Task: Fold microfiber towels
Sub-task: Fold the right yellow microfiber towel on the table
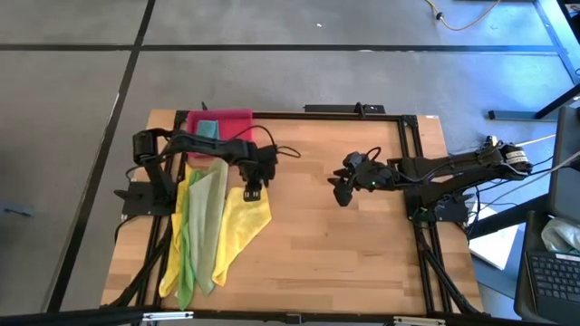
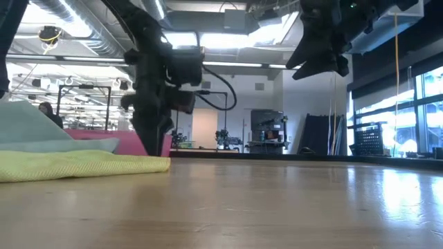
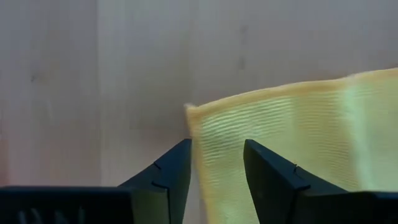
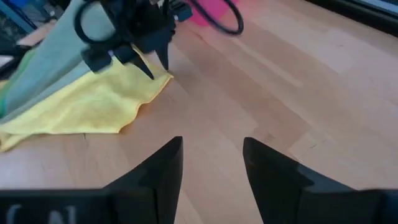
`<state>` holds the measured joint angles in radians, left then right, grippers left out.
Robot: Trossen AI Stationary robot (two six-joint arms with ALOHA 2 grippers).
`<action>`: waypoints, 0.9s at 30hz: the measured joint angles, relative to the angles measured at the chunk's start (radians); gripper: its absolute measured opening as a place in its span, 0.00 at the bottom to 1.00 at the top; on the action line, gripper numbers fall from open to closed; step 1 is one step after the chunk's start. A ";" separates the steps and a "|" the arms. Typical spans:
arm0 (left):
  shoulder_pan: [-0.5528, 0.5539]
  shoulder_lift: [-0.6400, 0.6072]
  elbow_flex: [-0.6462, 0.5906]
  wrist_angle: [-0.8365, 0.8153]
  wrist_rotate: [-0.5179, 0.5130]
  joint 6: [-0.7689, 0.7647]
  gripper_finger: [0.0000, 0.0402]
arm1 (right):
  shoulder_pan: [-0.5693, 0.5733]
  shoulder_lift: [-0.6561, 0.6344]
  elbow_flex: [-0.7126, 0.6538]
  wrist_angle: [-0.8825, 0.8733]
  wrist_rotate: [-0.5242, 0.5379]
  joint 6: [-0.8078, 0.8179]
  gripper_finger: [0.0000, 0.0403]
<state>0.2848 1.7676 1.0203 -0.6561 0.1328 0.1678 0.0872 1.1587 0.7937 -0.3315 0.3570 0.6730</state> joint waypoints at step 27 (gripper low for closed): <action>-0.091 0.036 0.018 0.041 0.025 -0.342 0.01 | 0.000 0.000 0.000 -0.001 -0.125 0.001 0.43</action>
<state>0.1936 1.8035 1.0387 -0.6149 0.1578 -0.1738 0.0875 1.1587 0.7937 -0.3321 0.2325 0.6739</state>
